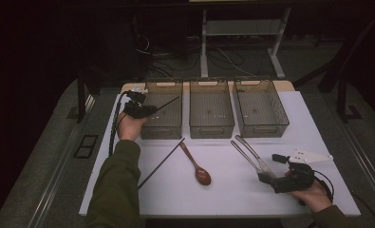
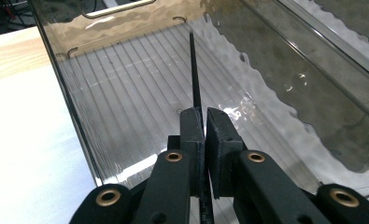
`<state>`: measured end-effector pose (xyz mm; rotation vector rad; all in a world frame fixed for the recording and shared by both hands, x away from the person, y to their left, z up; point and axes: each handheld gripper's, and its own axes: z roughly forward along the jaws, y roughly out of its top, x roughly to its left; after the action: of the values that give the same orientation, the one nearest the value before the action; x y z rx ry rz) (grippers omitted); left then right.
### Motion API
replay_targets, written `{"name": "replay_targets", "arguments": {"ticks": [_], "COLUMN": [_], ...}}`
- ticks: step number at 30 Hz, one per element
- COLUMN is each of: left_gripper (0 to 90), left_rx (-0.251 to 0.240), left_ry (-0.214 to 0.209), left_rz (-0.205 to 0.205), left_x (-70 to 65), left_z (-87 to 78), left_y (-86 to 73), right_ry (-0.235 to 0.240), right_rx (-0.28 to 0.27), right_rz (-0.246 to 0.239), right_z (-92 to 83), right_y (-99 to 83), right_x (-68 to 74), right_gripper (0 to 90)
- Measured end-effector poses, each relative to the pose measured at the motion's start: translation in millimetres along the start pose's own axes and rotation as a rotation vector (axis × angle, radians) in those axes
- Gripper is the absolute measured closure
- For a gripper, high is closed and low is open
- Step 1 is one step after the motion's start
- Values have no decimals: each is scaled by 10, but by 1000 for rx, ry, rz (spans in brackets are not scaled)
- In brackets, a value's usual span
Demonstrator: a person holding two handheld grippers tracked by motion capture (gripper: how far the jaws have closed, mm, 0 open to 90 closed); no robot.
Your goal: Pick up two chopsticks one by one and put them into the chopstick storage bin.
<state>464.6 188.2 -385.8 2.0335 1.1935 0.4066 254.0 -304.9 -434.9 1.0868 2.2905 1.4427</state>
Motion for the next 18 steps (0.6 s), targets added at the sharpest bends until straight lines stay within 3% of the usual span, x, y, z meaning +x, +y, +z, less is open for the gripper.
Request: {"name": "replay_targets", "arguments": {"ticks": [5,11,18], "left_gripper": [841,700,610], "left_rx": [-6,-45,-76], "left_ry": [-5,17,-12], "left_rz": [3,9,13], "left_x": [5,0,-1], "left_z": [-9,-46,-128], "left_y": [0,14,28], "right_ry": [0,0,-2], "right_rx": [1,-1,-1], "right_rz": [-1,-1,-1], "right_z": [-1,-1,-2], "right_y": [0,0,0], "right_x": [0,-1,-1], "right_gripper": [21,21,21]}}
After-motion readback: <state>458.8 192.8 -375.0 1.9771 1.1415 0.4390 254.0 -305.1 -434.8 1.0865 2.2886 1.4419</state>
